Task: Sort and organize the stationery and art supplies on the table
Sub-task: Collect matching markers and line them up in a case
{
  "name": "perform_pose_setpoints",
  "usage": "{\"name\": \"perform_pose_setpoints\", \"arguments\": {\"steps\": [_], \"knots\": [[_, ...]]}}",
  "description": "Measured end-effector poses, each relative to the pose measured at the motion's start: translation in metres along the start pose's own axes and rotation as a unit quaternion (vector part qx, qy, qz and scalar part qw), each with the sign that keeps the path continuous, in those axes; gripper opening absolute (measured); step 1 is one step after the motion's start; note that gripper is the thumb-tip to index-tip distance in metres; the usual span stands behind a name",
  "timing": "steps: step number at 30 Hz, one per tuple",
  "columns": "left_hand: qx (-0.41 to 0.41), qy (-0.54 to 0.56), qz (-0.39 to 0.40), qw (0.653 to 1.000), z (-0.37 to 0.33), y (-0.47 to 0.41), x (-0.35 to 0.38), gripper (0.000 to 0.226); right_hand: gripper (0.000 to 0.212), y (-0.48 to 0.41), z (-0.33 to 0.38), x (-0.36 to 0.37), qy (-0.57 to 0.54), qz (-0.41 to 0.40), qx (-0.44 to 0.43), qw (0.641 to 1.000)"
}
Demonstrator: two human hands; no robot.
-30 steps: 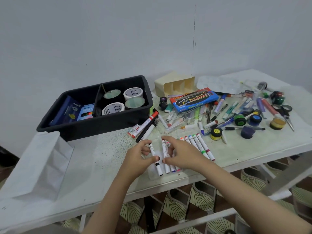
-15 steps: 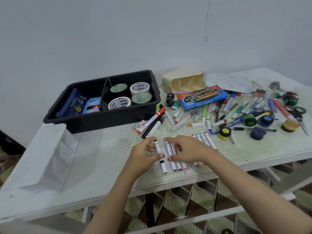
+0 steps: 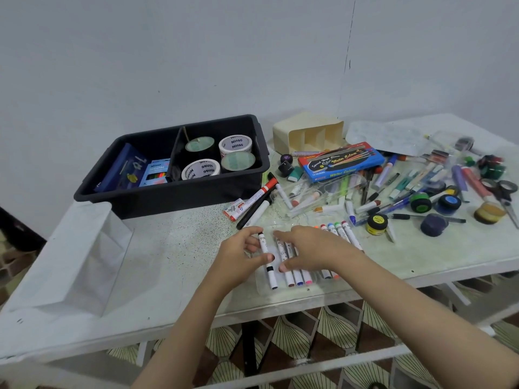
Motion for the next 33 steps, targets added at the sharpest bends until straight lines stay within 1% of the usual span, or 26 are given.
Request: {"name": "perform_pose_setpoints", "arguments": {"steps": [5,9,11,13,17,20,23,27,33], "knots": [[-0.001,0.012,-0.005,1.000,0.000,-0.005,0.000,0.056,0.081,-0.001,-0.006,0.007,-0.023,0.005,-0.009,1.000],[0.009,0.009,-0.012,1.000,-0.003,-0.006,0.002,0.056,0.084,0.005,-0.011,0.008,-0.072,0.014,-0.027,0.997],[0.017,-0.021,-0.007,1.000,-0.006,-0.006,0.005,0.058,0.087,0.008,-0.012,0.007,-0.091,0.018,-0.034,0.995],[0.028,-0.074,0.003,0.997,-0.008,-0.006,0.010,0.061,0.089,0.009,-0.013,0.008,-0.103,0.018,-0.036,0.994],[0.079,-0.174,0.016,0.981,-0.011,-0.003,0.019,0.063,0.089,0.010,-0.013,0.010,-0.104,0.014,-0.037,0.994],[0.115,-0.191,0.009,0.975,-0.012,0.000,0.017,0.061,0.090,0.009,-0.014,0.011,-0.102,0.011,-0.037,0.994],[0.128,-0.194,0.040,0.972,-0.012,0.004,0.014,0.064,0.090,0.009,-0.015,0.011,-0.105,0.009,-0.039,0.994],[0.116,-0.225,0.112,0.961,-0.011,0.007,0.015,0.079,0.091,0.009,-0.015,0.011,-0.104,0.006,-0.042,0.994],[0.096,-0.253,0.120,0.955,-0.012,0.006,0.014,0.087,0.091,0.008,-0.015,0.011,-0.102,0.004,-0.044,0.994]]}}
Point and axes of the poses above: each hand's wrist, its own y-axis away from the middle knuckle, its own x-axis out of the palm, z = x × y, the point moved 6 cm from there along -y, towards the middle knuckle, and after that the axes turned 7 degrees about y, right-handed, at the moved point
